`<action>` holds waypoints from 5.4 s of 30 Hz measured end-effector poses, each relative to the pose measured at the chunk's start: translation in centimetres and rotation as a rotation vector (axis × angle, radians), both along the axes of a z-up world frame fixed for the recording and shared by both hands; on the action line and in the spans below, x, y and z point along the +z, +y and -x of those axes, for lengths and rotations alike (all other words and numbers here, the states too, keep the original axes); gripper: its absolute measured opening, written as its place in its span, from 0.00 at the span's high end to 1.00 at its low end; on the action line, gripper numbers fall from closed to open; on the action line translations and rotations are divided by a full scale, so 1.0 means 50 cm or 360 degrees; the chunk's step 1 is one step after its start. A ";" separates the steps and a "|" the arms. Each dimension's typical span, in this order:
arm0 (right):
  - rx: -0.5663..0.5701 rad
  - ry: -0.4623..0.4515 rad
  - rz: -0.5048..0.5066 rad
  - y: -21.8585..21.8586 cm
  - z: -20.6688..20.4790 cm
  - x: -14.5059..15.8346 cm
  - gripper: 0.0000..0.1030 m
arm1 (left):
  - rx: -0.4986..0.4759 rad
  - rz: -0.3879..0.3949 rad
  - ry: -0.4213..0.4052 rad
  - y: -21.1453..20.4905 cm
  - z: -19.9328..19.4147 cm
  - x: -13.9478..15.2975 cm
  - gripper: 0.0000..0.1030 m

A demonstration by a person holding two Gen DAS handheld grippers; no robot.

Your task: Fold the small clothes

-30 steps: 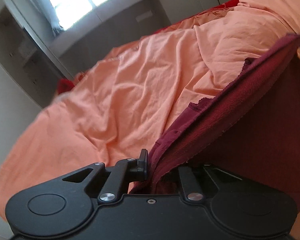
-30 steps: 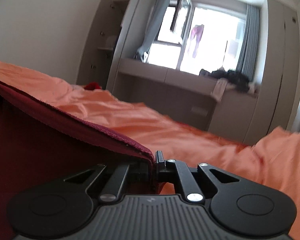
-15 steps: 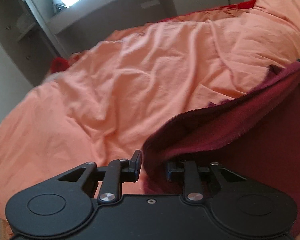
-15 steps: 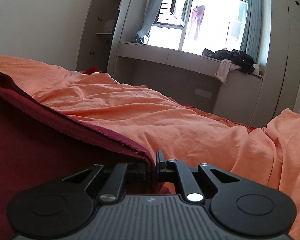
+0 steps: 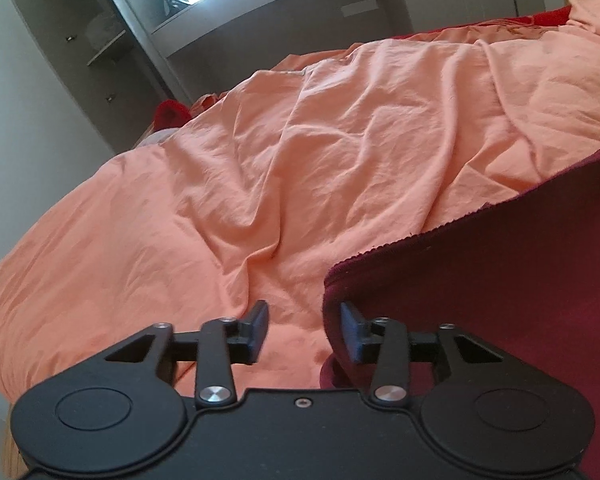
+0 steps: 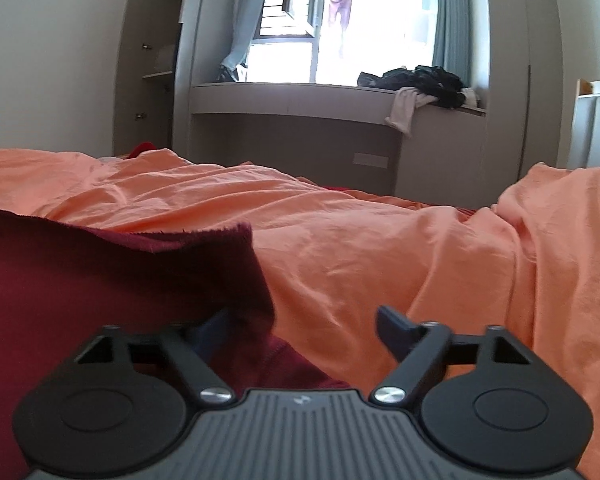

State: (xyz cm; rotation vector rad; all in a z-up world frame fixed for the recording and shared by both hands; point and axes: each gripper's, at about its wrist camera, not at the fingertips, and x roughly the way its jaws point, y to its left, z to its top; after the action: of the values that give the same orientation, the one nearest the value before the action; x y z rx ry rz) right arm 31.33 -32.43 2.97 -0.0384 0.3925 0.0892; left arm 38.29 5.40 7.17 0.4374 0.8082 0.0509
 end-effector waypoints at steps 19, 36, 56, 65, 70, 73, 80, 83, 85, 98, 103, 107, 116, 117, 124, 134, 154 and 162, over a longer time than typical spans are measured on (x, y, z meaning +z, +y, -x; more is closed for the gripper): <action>-0.0080 0.0114 -0.0127 -0.039 -0.100 0.003 0.00 | 0.0423 0.0113 -0.0044 0.076 -0.055 -0.030 0.24; -0.0203 0.0037 -0.0266 -0.112 0.052 0.040 0.00 | 0.0445 0.0288 -0.0344 0.076 0.129 0.074 0.01; 0.0006 0.0023 -0.0414 0.031 0.270 0.009 0.00 | 0.0460 0.0743 -0.0364 0.117 0.446 -0.049 0.01; 0.0482 -0.0061 -0.0436 0.174 0.242 0.090 0.00 | 0.0376 0.0878 -0.0464 0.152 0.459 -0.095 0.03; 0.0945 -0.0006 -0.0491 0.316 0.171 0.147 0.06 | 0.0316 0.1030 -0.0523 0.185 0.467 -0.113 0.14; 0.1099 -0.0011 -0.0356 0.418 0.131 0.168 0.18 | 0.0338 0.1182 -0.0540 0.205 0.464 -0.117 0.20; 0.1271 0.0158 -0.0301 0.576 0.040 0.184 0.49 | 0.0355 0.1353 -0.0456 0.227 0.434 -0.131 0.57; 0.1334 0.0312 -0.0282 0.613 0.002 0.173 0.54 | 0.0347 0.1461 -0.0410 0.234 0.420 -0.139 0.77; 0.1347 0.0389 -0.0231 0.633 -0.013 0.161 0.61 | 0.0335 0.1524 -0.0395 0.235 0.414 -0.142 0.87; 0.1198 0.0264 -0.0366 0.617 -0.030 0.164 0.99 | 0.0474 0.1725 -0.0443 0.261 0.417 -0.164 0.97; 0.1186 0.0168 -0.0402 0.612 -0.024 0.176 0.99 | 0.0401 0.1766 -0.0506 0.260 0.420 -0.158 0.97; 0.1157 0.0141 -0.0474 0.600 -0.034 0.190 0.99 | 0.0337 0.1864 -0.0628 0.271 0.433 -0.149 0.98; 0.1120 0.0160 -0.0479 0.606 -0.043 0.171 0.99 | 0.0393 0.1800 -0.0596 0.265 0.421 -0.155 0.97; 0.1125 0.0164 -0.0470 0.608 -0.043 0.171 0.99 | 0.0399 0.1778 -0.0595 0.264 0.422 -0.154 0.96; 0.1118 0.0141 -0.0416 0.598 -0.018 0.183 0.63 | 0.0469 0.1686 -0.0591 0.270 0.430 -0.155 0.74; 0.0881 0.0006 -0.0137 0.447 0.103 0.176 0.13 | 0.0385 0.1554 -0.0607 0.241 0.448 -0.151 0.41; 0.0048 -0.0128 -0.0097 0.204 0.299 -0.024 0.00 | 0.0474 0.1331 -0.0503 0.187 0.443 -0.157 0.24; 0.0016 -0.0257 -0.0233 0.173 0.350 -0.063 0.00 | 0.0445 0.1400 -0.0520 0.145 0.490 -0.108 0.04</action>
State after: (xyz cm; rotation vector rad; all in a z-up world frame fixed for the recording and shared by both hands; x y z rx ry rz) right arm 13.84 -23.78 -0.16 0.0964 0.2236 0.1240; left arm 13.81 12.65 1.80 -0.5076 0.4946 0.0212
